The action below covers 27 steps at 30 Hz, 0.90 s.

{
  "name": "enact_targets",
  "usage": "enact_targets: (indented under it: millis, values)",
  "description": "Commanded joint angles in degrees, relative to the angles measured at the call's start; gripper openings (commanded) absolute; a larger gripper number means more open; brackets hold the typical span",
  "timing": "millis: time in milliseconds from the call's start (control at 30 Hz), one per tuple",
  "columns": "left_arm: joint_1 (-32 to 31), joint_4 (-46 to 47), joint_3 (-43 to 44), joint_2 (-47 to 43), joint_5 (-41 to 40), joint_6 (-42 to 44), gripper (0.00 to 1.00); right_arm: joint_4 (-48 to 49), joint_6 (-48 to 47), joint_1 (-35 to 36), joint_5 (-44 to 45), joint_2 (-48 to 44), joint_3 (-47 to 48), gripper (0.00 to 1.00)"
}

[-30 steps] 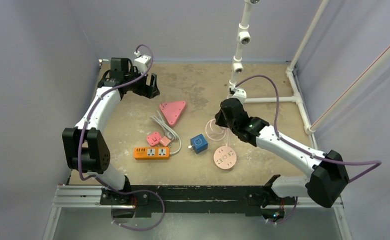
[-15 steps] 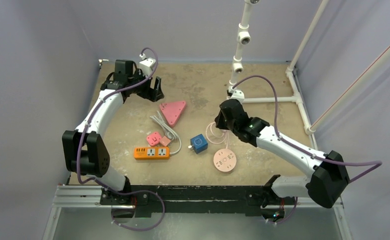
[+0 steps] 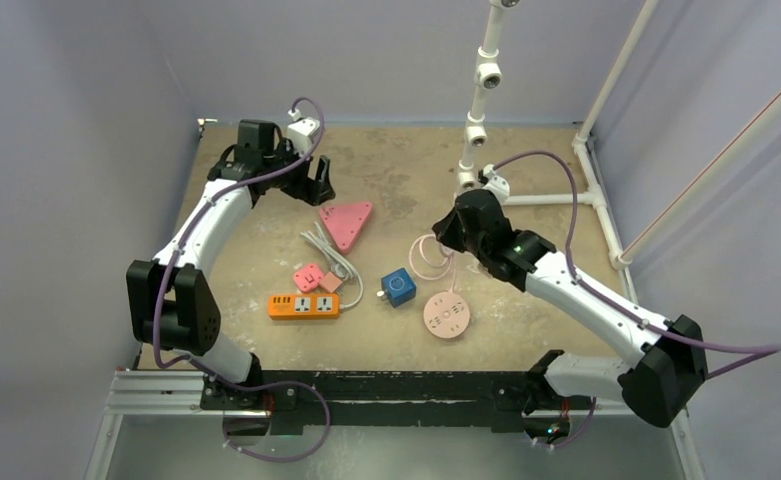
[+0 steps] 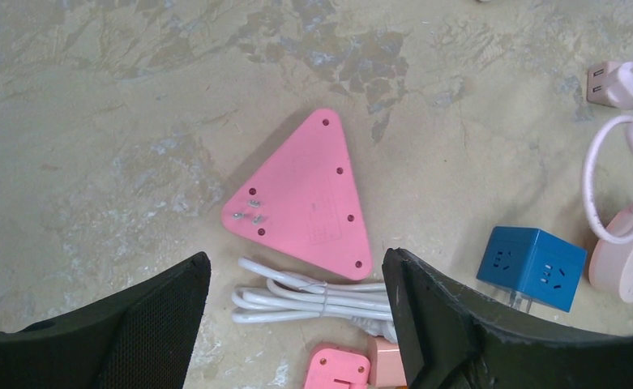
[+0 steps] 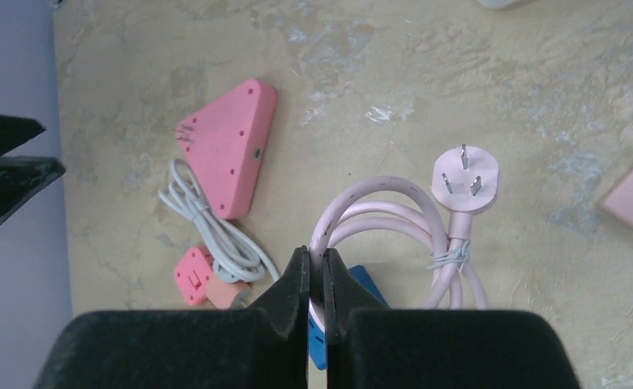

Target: Insert the plug

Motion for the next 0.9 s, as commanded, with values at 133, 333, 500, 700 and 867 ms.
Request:
enact_targets:
  millis: [133,333,500,700,867]
  values:
    - [-2.1,1.8,0.5,-2.2,0.0,-0.5,0.77,-16.4,19.9,-0.4,1.5,6.1,1.0,0.0]
    - [-3.4,2.7,0.4,-1.9,0.1,-1.1,0.77,-15.1,23.4,-0.4,-5.1,-0.9,-6.7,0.15]
    - [-3.5,2.5,0.2,-2.2,-0.3,-0.4,0.78,-14.6,20.4,-0.4,-5.3,-0.5,-5.7,0.72]
    - [-3.5,2.0,0.7,-2.8,-0.9,0.2,0.81,-10.7,3.8,0.5,-4.9,-1.8,1.0,0.95]
    - [-3.5,1.6,1.5,-3.1,-1.5,0.3,0.83,-13.8,-6.3,10.2,-5.0,5.1,5.6,0.84]
